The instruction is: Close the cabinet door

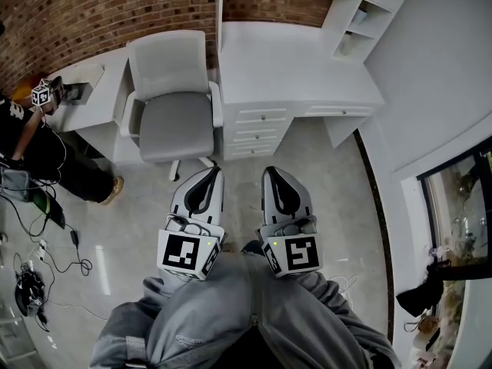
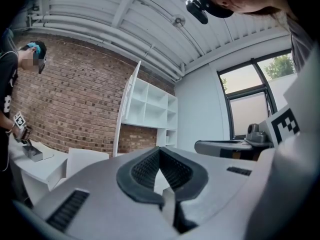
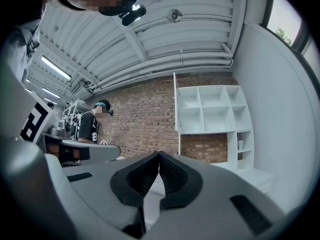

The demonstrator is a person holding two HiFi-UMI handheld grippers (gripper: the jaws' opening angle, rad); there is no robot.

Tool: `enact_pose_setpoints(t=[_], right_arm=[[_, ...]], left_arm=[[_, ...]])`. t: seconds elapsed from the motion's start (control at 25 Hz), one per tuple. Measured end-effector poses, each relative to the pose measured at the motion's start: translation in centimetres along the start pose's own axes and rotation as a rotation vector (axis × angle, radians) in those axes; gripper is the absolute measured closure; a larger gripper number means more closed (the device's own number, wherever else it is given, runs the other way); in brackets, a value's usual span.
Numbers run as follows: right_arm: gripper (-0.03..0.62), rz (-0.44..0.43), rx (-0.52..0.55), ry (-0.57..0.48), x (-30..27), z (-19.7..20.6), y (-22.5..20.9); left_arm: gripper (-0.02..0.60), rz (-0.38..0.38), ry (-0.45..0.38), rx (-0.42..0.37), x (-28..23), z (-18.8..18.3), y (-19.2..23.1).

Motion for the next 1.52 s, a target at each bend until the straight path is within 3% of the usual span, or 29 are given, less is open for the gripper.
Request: enact_pose_setpoints(t=[0.64, 1.52], right_arm=[[0.568, -0.024, -0.013, 0.003, -4.1, 0.7, -0.8], [0.568, -0.107, -0.012, 0.016, -17.4, 0.0, -10.0]], left_arm=[[0.579, -0.014, 0.012, 0.023, -3.2, 1.2, 2.6], [0.579, -0.093, 0.029, 0.021, -17.9, 1.3, 7.5]])
Point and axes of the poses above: the fingertips, and each gripper's own axes: x backward along the fingers, y to its left, z out of its underside, the point moved 1 cm from there along x, backward along the fingers, and after that the axes turned 9 degrees about -x, right-handed, at the moved point
